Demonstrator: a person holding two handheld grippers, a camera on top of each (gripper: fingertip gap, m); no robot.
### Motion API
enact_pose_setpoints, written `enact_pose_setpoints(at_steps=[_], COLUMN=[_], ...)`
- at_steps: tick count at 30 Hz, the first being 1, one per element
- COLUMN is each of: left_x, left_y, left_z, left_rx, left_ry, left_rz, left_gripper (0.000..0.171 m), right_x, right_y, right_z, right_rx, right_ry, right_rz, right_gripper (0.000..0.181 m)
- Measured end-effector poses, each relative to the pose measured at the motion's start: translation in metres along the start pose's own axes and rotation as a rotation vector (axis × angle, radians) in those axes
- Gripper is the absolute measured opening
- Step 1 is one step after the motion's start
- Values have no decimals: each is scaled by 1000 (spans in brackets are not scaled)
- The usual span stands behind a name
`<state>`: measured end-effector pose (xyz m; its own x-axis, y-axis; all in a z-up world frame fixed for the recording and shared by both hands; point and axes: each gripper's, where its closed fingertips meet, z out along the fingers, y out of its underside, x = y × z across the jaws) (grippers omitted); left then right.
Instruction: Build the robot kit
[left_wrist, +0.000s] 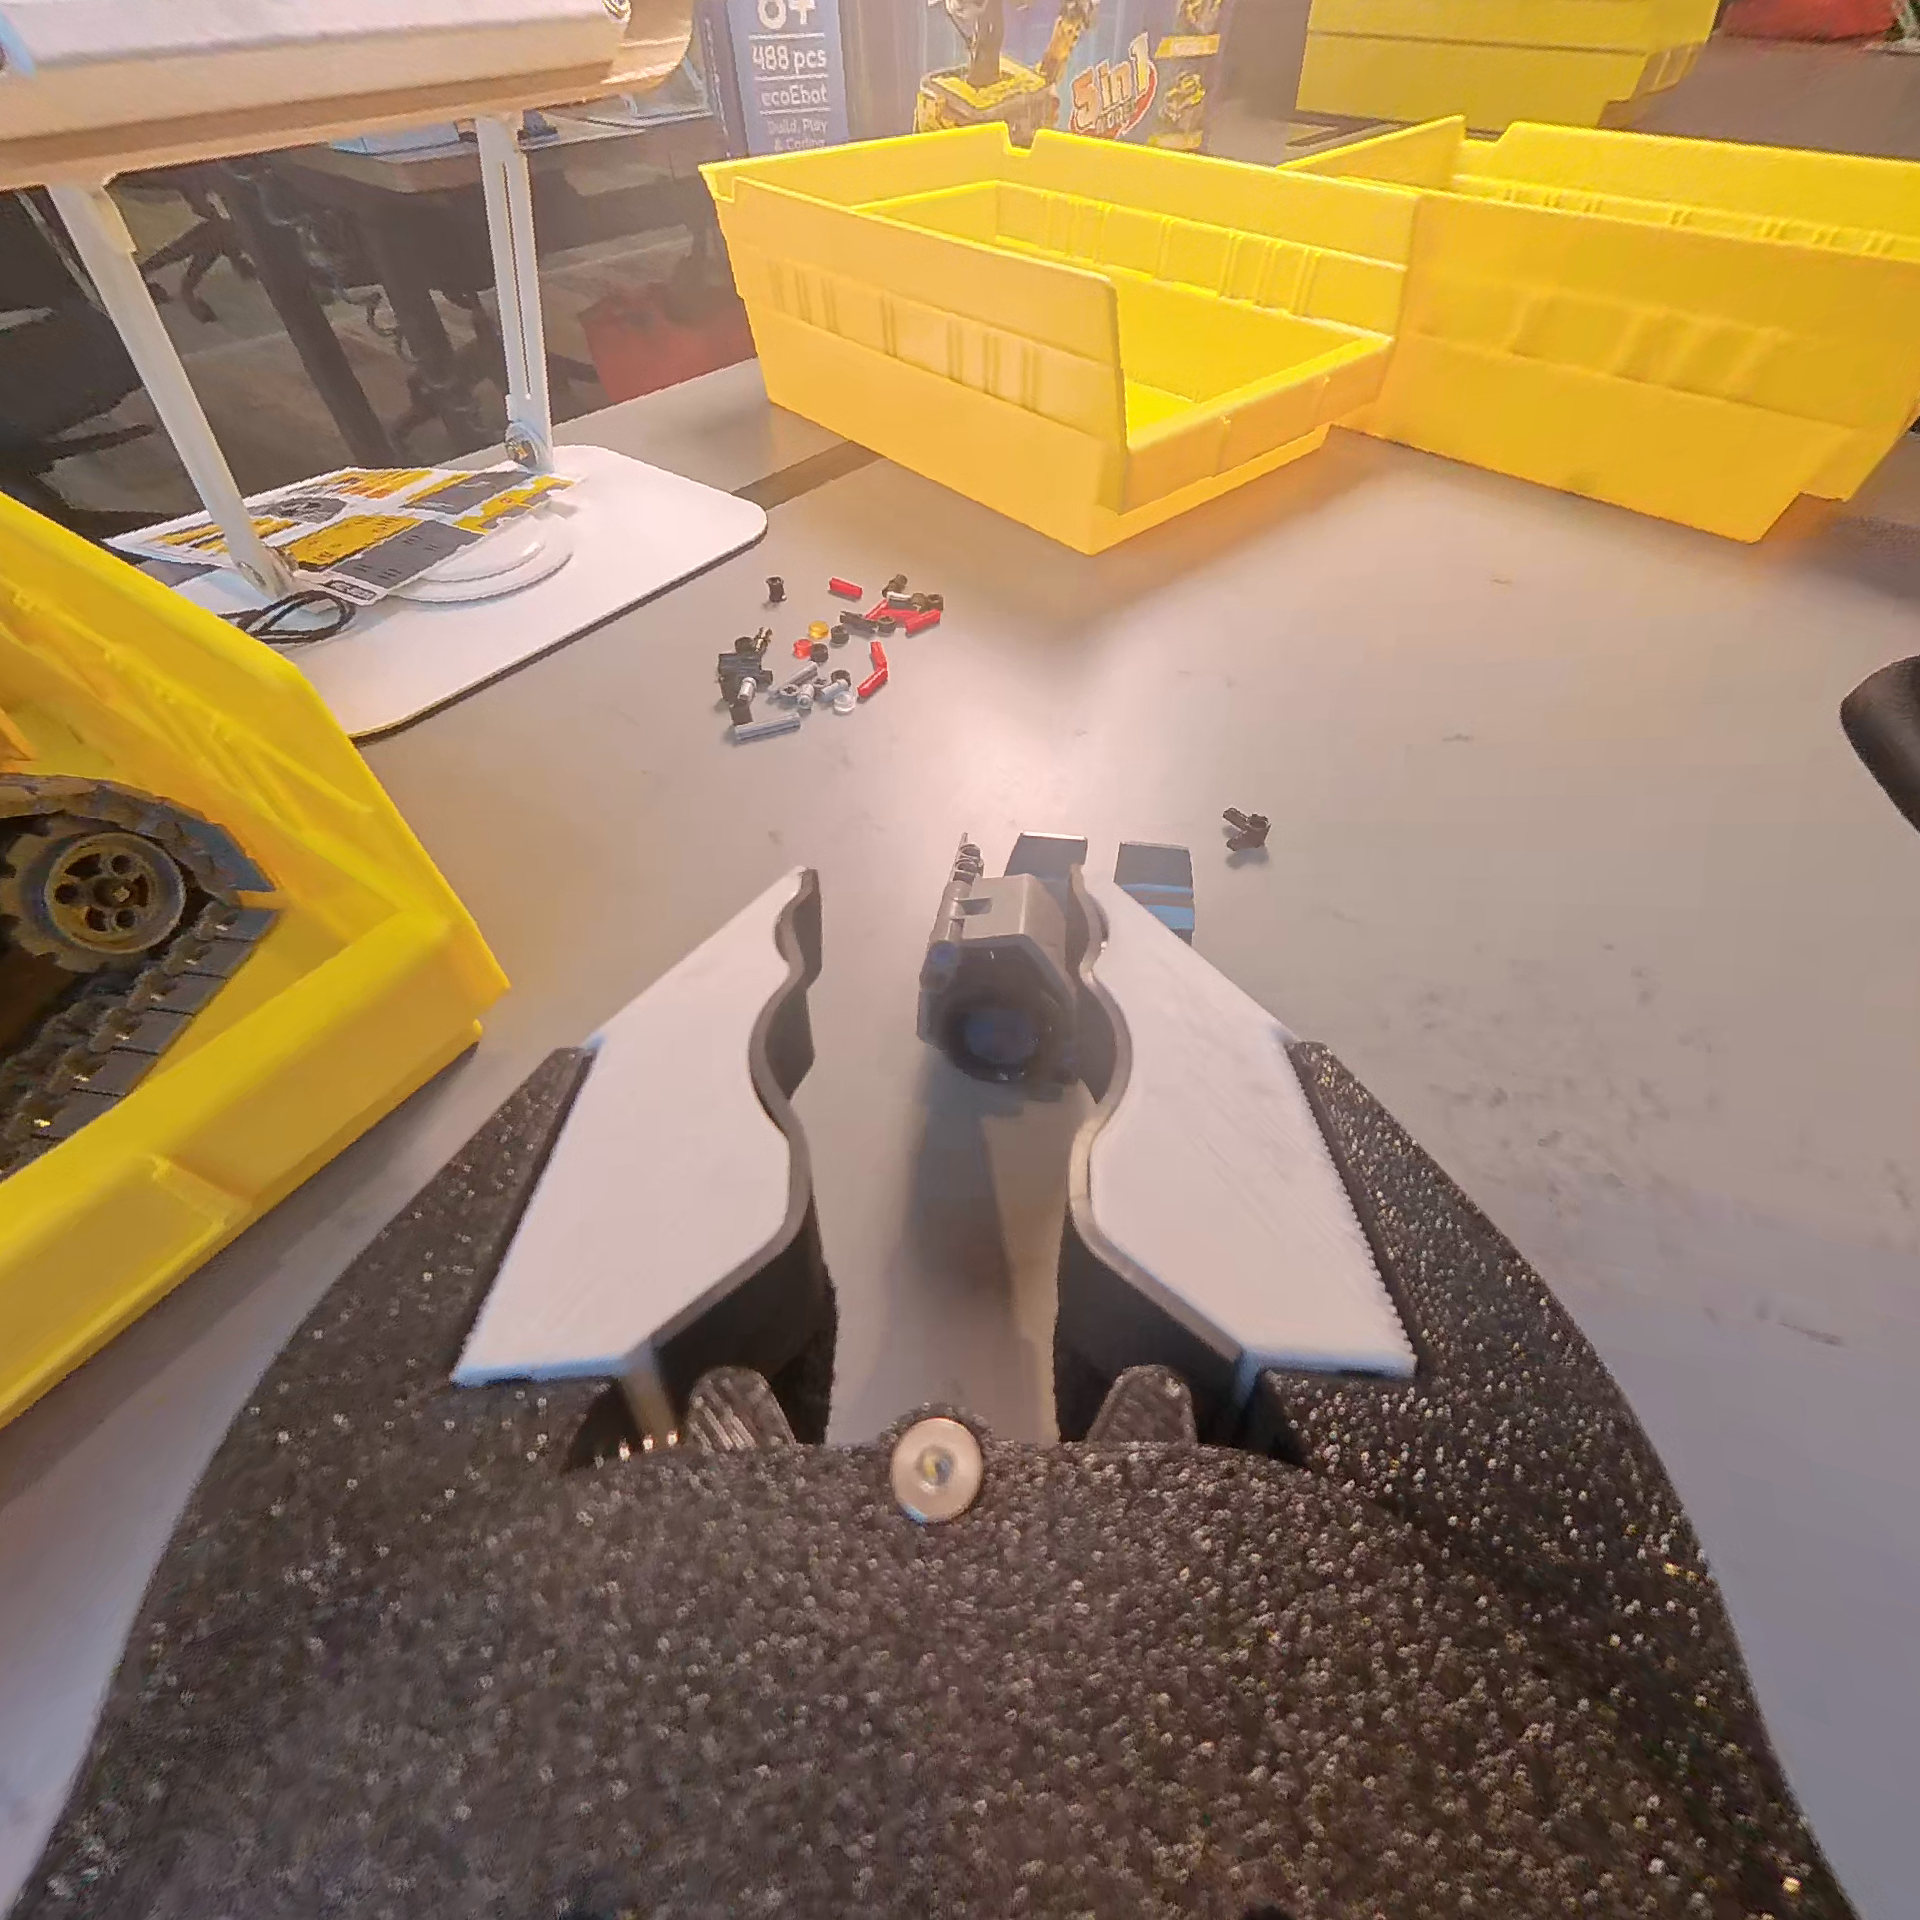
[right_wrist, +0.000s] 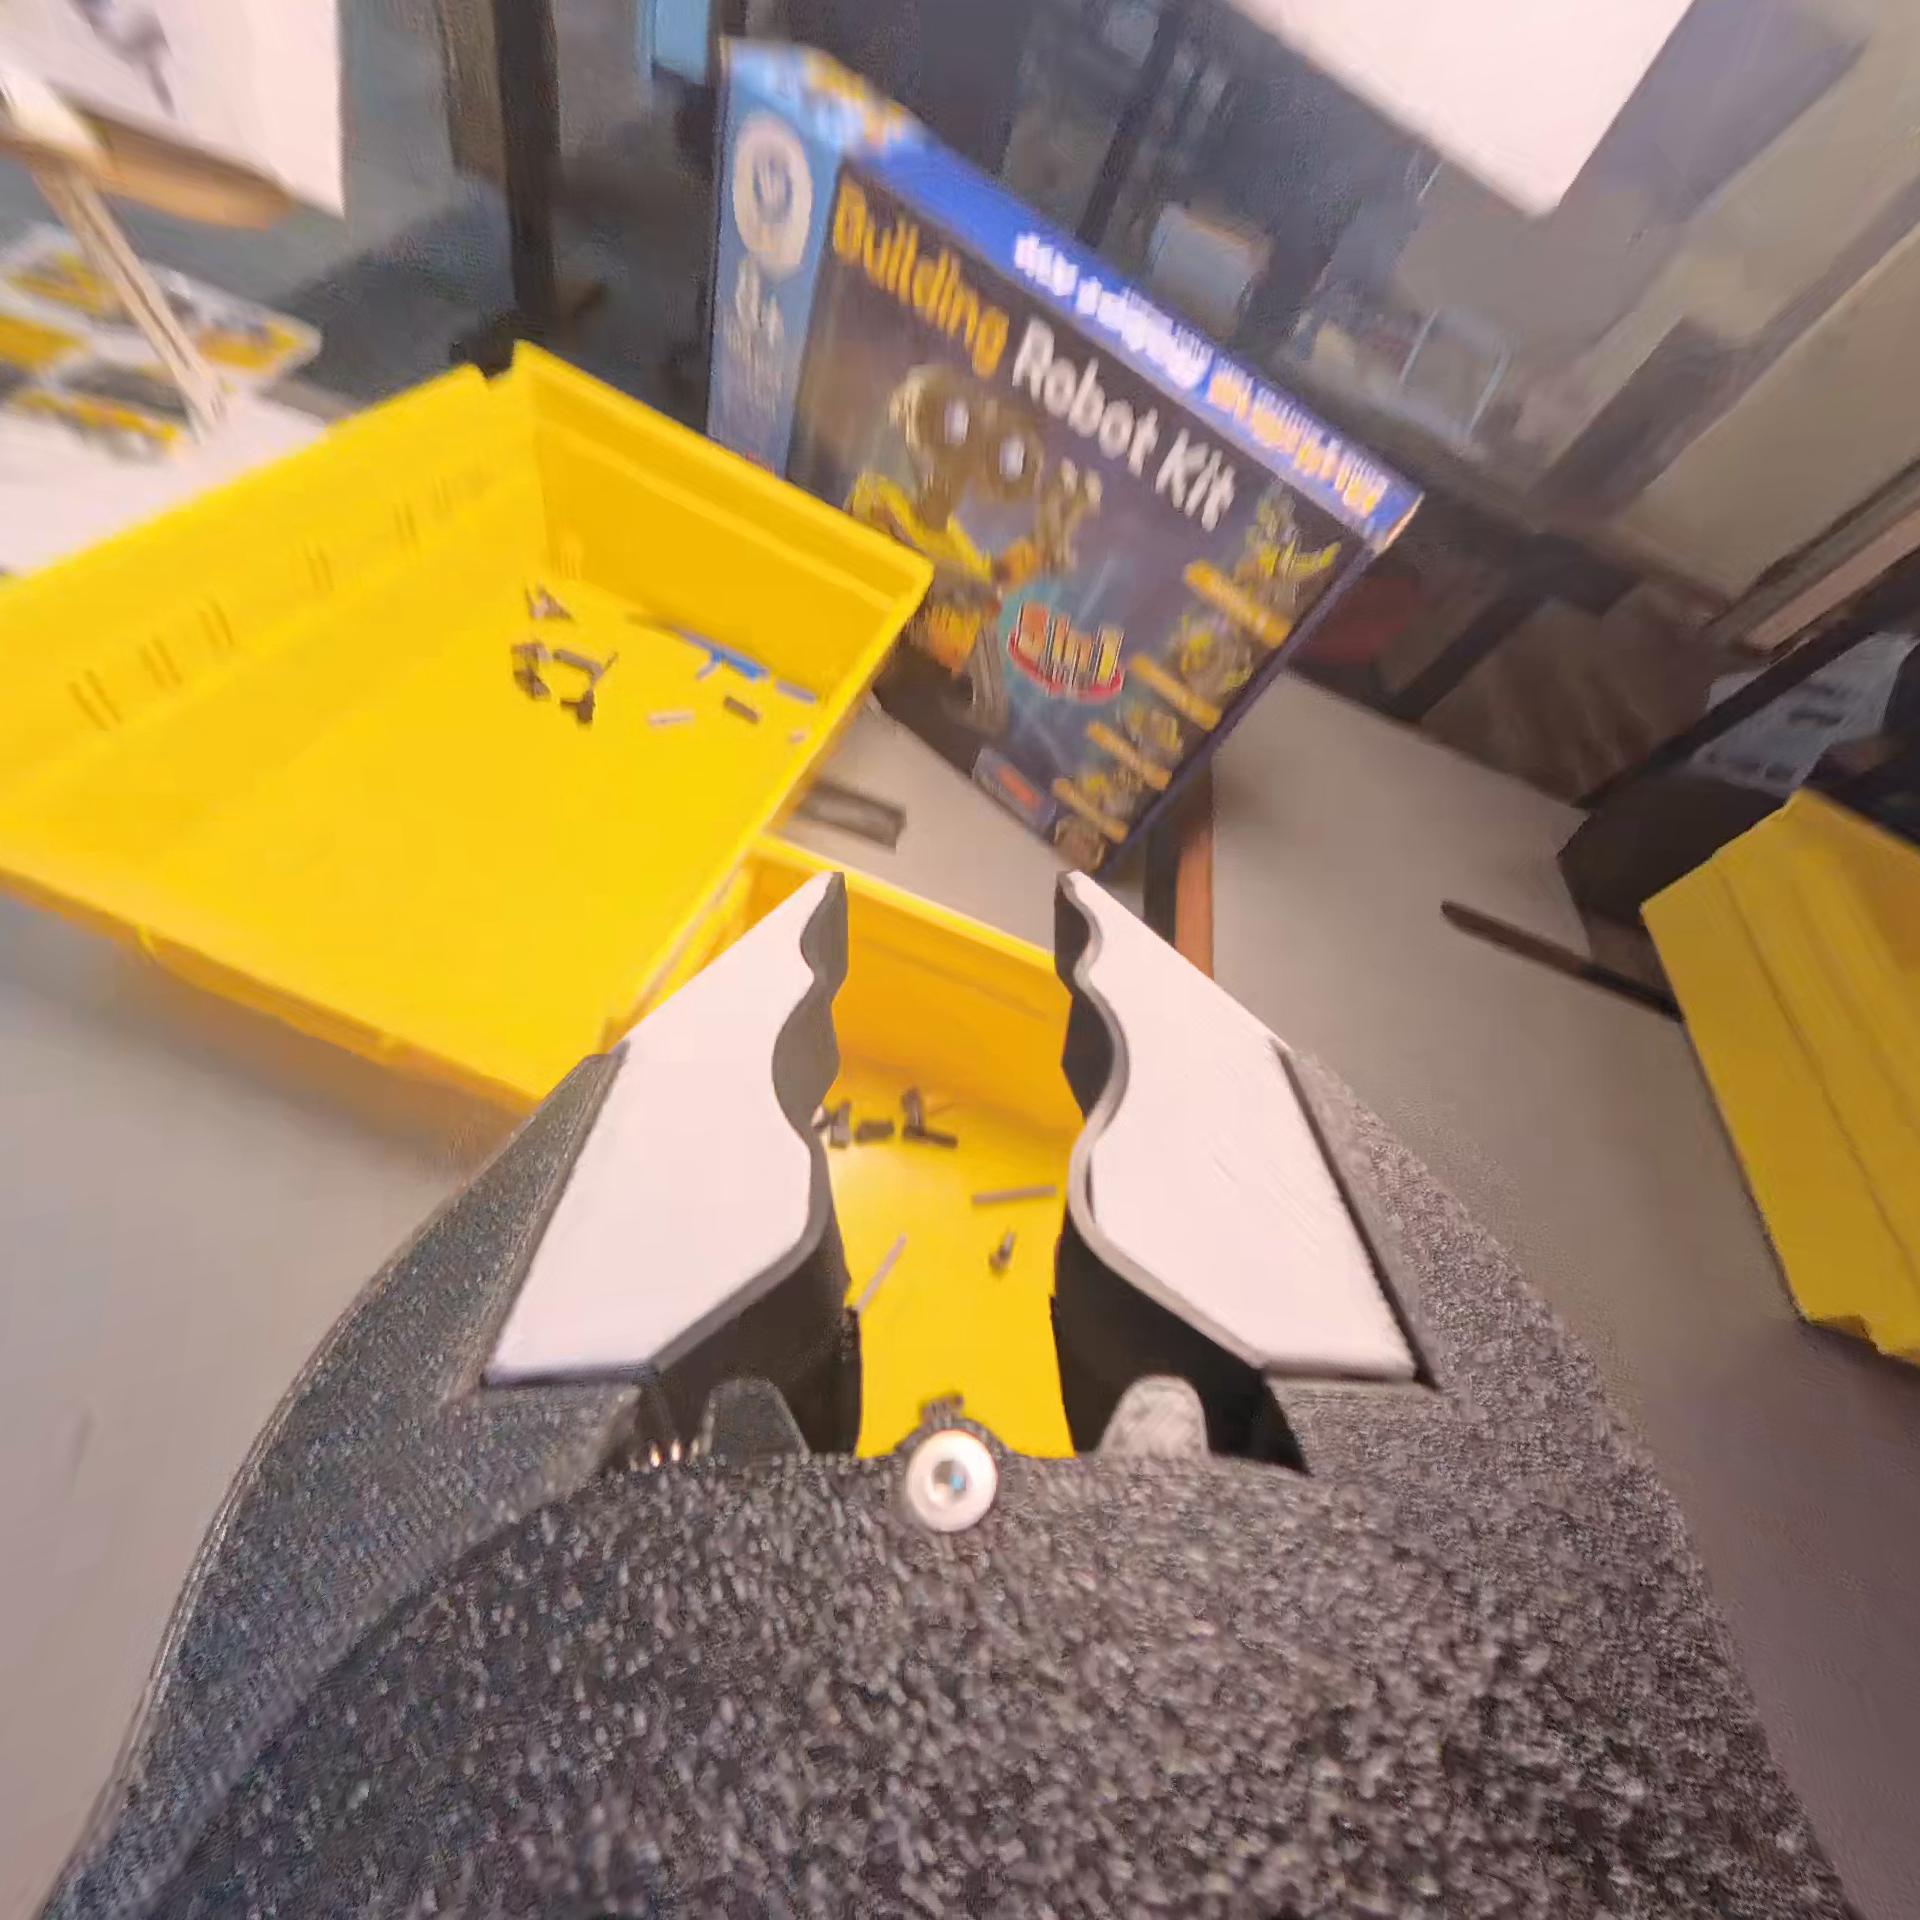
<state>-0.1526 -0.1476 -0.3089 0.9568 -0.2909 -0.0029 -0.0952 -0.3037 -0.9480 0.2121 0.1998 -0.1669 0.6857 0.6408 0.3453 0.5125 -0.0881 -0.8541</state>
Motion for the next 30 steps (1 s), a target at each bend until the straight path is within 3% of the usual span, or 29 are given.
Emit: enact_pose_setpoints(at_steps=[4, 10, 17, 30], left_x=[-3, -5, -6, -16], left_y=[1, 5, 11, 11], left_z=[3, 5, 7, 5], left_rx=[-13, -37, -80, -87], left_ry=[-30, -98, -179, -262], left_rz=[19, 76, 169, 171], left_gripper=[46, 45, 45, 44], right_x=[2, -13, -56, -101], right_y=[95, 153, 154, 153], right_z=[25, 64, 79, 62], right_rx=[-303, -406, -392, -423], right_ry=[-184, -289, -509, -754], right_rz=[46, 114, -28, -226], right_gripper=[39, 19, 12, 17])
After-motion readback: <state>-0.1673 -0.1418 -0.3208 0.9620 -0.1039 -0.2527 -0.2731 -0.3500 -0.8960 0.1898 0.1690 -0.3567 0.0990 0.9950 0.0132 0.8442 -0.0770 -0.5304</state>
